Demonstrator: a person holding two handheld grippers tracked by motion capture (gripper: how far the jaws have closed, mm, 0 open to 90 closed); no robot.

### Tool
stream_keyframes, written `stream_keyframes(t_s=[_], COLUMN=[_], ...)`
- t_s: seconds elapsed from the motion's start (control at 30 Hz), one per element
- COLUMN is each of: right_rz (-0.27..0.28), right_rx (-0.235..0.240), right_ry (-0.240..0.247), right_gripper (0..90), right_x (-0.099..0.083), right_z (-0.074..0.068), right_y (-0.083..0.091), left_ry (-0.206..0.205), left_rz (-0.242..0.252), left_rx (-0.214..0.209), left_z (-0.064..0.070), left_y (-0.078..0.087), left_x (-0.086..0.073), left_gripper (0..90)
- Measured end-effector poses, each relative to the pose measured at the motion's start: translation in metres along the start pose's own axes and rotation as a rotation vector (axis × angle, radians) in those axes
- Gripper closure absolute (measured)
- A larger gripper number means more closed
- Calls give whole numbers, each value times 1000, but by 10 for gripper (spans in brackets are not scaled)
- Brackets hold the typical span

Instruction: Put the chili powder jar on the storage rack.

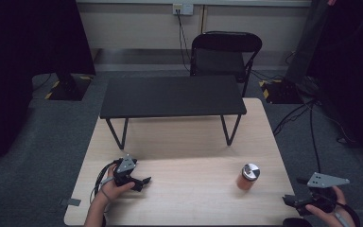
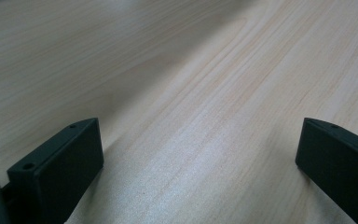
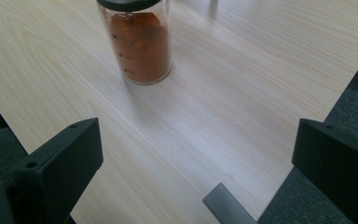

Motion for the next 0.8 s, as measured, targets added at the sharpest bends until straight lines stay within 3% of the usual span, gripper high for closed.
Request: stream_keyframes(t_s=[0.5, 0.8], right_rz=[-17, -32], right_rx=[34, 73], right_ry=[28, 73], right_gripper=[7, 8], right_x=[8, 28], right_z=[-2, -3], right_y=[-10, -30], left_ry=[0, 2], left_rz=[0, 1], left_rx=[0, 0], left_z=[0, 0], left_y=[0, 0], left_x=[0, 0], left_gripper=[0, 0])
Point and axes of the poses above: each handheld gripper's, and its own axes: y roughly backward along the jaws, x roughly out of its top, z roughly to its right, the point moved 6 cm from there along -y, roughly forward along the jaws, and after that the axes turned 8 degrees about x, right-handed, at the moved point
